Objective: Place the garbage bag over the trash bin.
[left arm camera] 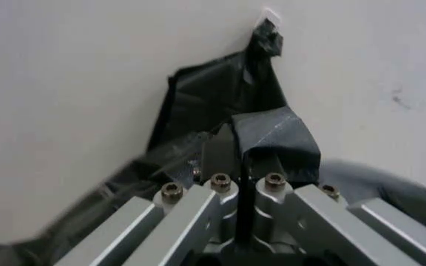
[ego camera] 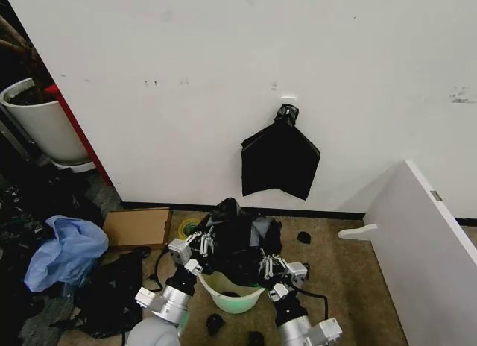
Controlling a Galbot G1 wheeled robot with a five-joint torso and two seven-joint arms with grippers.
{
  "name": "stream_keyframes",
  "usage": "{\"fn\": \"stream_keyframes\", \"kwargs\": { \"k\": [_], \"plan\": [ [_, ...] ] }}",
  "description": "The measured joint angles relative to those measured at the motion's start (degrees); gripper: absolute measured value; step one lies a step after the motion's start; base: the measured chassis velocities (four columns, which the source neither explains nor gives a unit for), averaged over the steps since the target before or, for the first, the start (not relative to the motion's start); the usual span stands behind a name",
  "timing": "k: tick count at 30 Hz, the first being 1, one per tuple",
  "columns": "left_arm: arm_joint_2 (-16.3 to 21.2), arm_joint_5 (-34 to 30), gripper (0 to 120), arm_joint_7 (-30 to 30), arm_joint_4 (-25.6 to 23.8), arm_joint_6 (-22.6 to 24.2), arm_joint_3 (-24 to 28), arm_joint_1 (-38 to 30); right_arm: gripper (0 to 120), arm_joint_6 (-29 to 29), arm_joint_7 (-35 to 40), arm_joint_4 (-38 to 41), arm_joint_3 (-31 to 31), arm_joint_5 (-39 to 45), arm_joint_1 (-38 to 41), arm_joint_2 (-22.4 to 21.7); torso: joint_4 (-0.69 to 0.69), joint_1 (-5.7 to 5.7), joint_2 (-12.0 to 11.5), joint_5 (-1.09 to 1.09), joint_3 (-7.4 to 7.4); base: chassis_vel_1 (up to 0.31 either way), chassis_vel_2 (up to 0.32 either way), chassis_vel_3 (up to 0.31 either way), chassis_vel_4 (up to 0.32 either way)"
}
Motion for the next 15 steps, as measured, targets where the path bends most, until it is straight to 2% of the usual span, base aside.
{"fn": "stream_keyframes", "kwargs": {
  "k": [5,9,15],
  "plan": [
    [-1.0,-4.8,0,6.1,2.3,-0.3,0.5,-0.3,0,1.8,-3.7,-1.8,2.2,2.1,1.7,1.1,0.00,0.00,0.0,0.00,0.00,0.000,0.000,0.000,0.000],
    [-2.5,-10.4,0,12.9,4.5,0.5,1.0,-1.1,0,0.3,-1.3,-2.5,2.4,0.2,0.7,1.0,0.00,0.00,0.0,0.00,0.00,0.000,0.000,0.000,0.000],
    [-3.2,-11.0,0,14.2,5.9,1.4,1.5,-0.6,0,-2.0,3.2,-2.3,0.8,-2.5,-2.0,-0.2,-0.01,0.00,0.0,-0.06,0.00,0.000,0.000,0.000,0.000]
  ]
}}
